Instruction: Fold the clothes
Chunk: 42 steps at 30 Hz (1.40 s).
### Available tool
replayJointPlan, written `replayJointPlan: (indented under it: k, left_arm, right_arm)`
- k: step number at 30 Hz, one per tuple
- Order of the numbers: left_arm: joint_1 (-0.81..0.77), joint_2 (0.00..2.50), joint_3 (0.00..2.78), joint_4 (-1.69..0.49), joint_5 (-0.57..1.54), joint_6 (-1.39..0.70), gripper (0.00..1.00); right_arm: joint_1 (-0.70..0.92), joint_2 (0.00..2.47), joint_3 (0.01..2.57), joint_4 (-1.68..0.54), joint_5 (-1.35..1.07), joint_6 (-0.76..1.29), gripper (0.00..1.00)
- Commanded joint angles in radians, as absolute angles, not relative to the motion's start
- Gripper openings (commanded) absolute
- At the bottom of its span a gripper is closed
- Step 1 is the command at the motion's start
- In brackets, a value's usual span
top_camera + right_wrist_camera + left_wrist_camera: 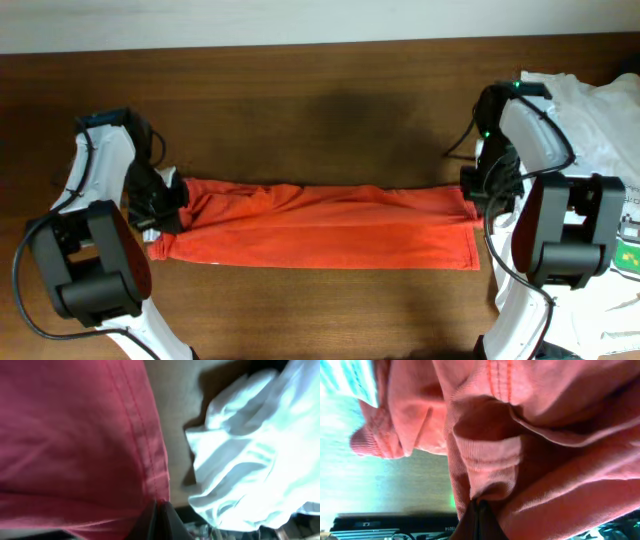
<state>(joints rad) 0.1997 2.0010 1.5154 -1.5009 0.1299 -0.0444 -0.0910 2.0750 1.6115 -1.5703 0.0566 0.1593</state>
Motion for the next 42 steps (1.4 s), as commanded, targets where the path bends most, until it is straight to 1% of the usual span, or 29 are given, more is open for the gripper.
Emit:
replayJointPlan:
  k: [1, 2, 3, 4, 5, 6, 9, 10, 12, 13, 15, 19, 21, 22, 23, 25, 26, 29, 31, 32, 34, 35, 36, 37, 39, 41, 42]
  left_arm:
    - [0.206, 1.972, 1.458, -1.477, 0.107, -0.029, 0.00]
    - [0.206, 1.973, 1.455, -1.477, 0.107, -0.029, 0.00]
    - [0.206, 1.972, 1.455, -1.478, 0.106, -0.029, 0.08]
    - [0.206, 1.972, 1.455, -1.480, 0.106, -0.029, 0.30]
    - [0.206, 1.973, 1.455, -1.485, 0.106, -0.029, 0.34]
    - [0.206, 1.972, 1.455, -1.494, 0.106, -0.028, 0.38]
    - [0.206, 1.972, 1.459, -1.516, 0.107, -0.029, 0.38]
    - [0.205, 1.972, 1.473, -1.515, 0.108, -0.029, 0.37]
    - [0.205, 1.962, 1.515, -1.511, 0.125, -0.028, 0.36]
    - [0.205, 1.950, 1.532, -1.501, 0.144, -0.029, 0.36]
    - [0.191, 1.872, 1.549, -1.421, 0.274, -0.020, 0.36]
    - [0.119, 1.827, 1.549, -1.350, 0.311, -0.006, 0.36]
    - [0.049, 1.829, 1.525, -1.316, 0.311, -0.006, 0.37]
    - [0.013, 1.829, 1.507, -1.291, 0.311, -0.006, 0.38]
    - [-0.017, 1.829, 1.487, -1.267, 0.311, -0.006, 0.45]
    - [-0.084, 1.829, 1.431, -1.206, 0.311, -0.006, 0.50]
    - [-0.105, 1.829, 1.410, -1.177, 0.311, -0.006, 0.50]
    - [-0.188, 1.829, 1.306, -1.018, 0.306, -0.006, 0.50]
    - [-0.216, 1.829, 1.262, -0.949, 0.276, -0.007, 0.48]
    - [-0.228, 1.829, 1.244, -0.924, 0.256, -0.007, 0.41]
    - [-0.241, 1.829, 1.222, -0.904, 0.236, -0.016, 0.30]
    - [-0.245, 1.829, 1.219, -0.904, 0.236, -0.018, 0.14]
    - [-0.245, 1.829, 1.219, -0.907, 0.237, -0.038, 0.01]
    - [-0.247, 1.828, 1.219, -0.917, 0.288, -0.048, 0.01]
    - [-0.252, 1.828, 1.219, -0.964, 0.523, -0.047, 0.01]
    - [-0.271, 1.828, 1.219, -0.993, 0.667, -0.044, 0.01]
    - [-0.294, 1.828, 1.219, -0.992, 0.709, -0.002, 0.01]
  right_arm:
    - [-0.092, 2.066, 1.557, -1.559, 0.091, 0.165, 0.08]
    - [-0.092, 2.066, 1.542, -1.555, 0.091, 0.165, 0.09]
    - [-0.092, 2.066, 1.531, -1.555, 0.091, 0.165, 0.22]
    - [-0.092, 2.066, 1.527, -1.557, 0.091, 0.165, 0.34]
    - [-0.092, 2.066, 1.526, -1.556, 0.091, 0.165, 0.38]
    - [-0.093, 2.066, 1.526, -1.556, 0.091, 0.165, 0.39]
    - [-0.094, 2.066, 1.526, -1.537, 0.091, 0.165, 0.40]
    - [-0.098, 2.066, 1.526, -1.523, 0.091, 0.165, 0.42]
    - [-0.120, 2.066, 1.526, -1.507, 0.085, 0.166, 0.43]
    - [-0.147, 2.066, 1.526, -1.499, 0.080, 0.165, 0.43]
    - [-0.218, 2.065, 1.526, -1.491, 0.068, 0.159, 0.44]
    - [-0.300, 2.065, 1.526, -1.469, -0.193, -0.059, 0.46]
    - [-0.310, 2.065, 1.526, -1.463, -0.235, -0.098, 0.49]
    - [-0.310, 2.065, 1.526, -1.461, -0.235, -0.098, 0.50]
    - [-0.310, 2.065, 1.526, -1.461, -0.233, -0.098, 0.51]
    - [-0.309, 2.065, 1.526, -1.461, -0.232, -0.098, 0.54]
    - [-0.310, 2.065, 1.526, -1.461, -0.232, -0.098, 0.55]
    - [-0.310, 2.065, 1.526, -1.462, -0.232, -0.098, 0.56]
    - [-0.309, 2.065, 1.526, -1.462, -0.233, -0.098, 0.56]
    - [-0.308, 2.065, 1.526, -1.462, -0.233, -0.097, 0.56]
    - [-0.309, 2.065, 1.526, -1.462, -0.233, -0.097, 0.56]
    - [-0.309, 2.065, 1.526, -1.462, -0.233, -0.097, 0.56]
    - [-0.309, 2.065, 1.526, -1.462, -0.233, -0.097, 0.56]
    - [-0.309, 2.065, 1.526, -1.462, -0.233, -0.097, 0.56]
    - [-0.309, 2.065, 1.526, -1.461, -0.232, -0.097, 0.56]
    - [-0.309, 2.065, 1.526, -1.460, -0.233, -0.097, 0.56]
    - [-0.309, 2.065, 1.526, -1.459, -0.233, -0.097, 0.56]
